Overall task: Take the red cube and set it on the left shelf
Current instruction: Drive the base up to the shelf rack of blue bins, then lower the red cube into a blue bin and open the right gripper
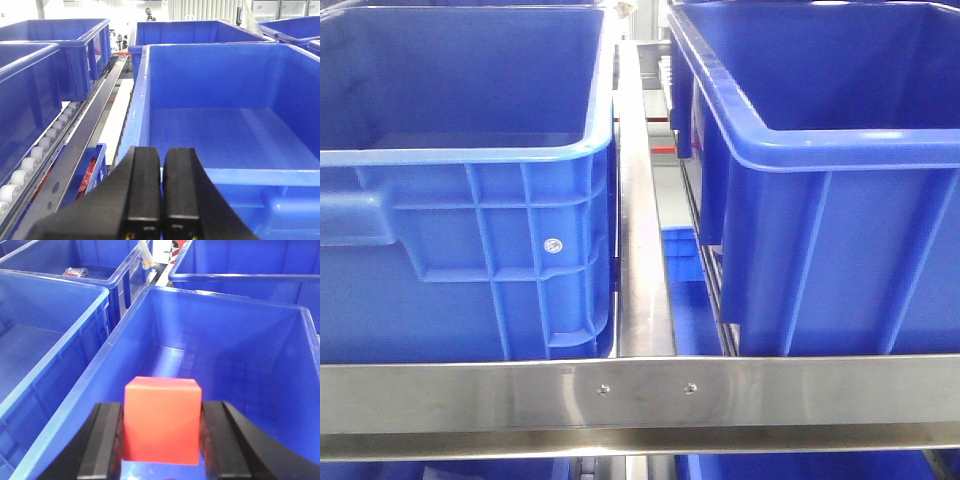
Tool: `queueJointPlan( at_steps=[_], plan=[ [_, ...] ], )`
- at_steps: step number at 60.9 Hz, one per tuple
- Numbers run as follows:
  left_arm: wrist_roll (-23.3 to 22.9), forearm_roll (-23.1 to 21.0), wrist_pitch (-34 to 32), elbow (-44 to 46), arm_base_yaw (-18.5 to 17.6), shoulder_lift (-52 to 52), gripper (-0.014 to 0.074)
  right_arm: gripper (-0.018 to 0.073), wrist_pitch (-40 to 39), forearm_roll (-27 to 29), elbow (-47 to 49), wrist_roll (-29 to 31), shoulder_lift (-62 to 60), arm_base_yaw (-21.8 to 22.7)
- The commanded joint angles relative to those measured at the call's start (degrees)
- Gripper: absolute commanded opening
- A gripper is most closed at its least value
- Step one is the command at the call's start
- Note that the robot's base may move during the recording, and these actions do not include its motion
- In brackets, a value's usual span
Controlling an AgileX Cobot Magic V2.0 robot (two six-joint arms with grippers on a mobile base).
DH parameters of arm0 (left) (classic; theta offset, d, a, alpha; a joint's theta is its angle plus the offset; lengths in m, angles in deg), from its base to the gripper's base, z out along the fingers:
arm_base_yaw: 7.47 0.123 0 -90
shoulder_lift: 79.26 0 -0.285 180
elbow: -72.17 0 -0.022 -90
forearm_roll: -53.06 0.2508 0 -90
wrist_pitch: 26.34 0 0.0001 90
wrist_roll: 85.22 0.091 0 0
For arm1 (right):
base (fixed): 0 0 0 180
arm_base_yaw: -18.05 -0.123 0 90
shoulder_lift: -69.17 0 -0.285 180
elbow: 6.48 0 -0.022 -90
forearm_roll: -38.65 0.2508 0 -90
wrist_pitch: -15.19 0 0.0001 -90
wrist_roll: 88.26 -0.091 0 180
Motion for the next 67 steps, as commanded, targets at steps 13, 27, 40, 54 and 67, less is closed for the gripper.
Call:
queueJointPlan(
  at_steps=[13, 27, 40, 54, 67],
  plan=[
    [0.0, 0.0, -4.7, -1.4, -0.1, -0.9, 0.0102, 0.0056, -5.1, -0.4, 1.6, 0.4, 0.1, 0.3],
    [0.0, 0.0, -4.7, -1.4, -0.1, -0.9, 0.0102, 0.0056, -5.1, -0.4, 1.6, 0.4, 0.1, 0.3],
    [0.0, 0.0, -4.7, -1.4, -0.1, -0.9, 0.0102, 0.0056, -5.1, -0.4, 1.6, 0.4, 0.1, 0.3],
    [0.0, 0.0, -4.7, -1.4, -0.1, -0.9, 0.0102, 0.0056, -5.1, -0.4, 1.6, 0.4, 0.1, 0.3],
    [0.0, 0.0, -4.7, -1.4, -0.1, -0.9, 0.0102, 0.0056, -5.1, -0.4, 1.6, 0.4, 0.1, 0.3]
  ],
)
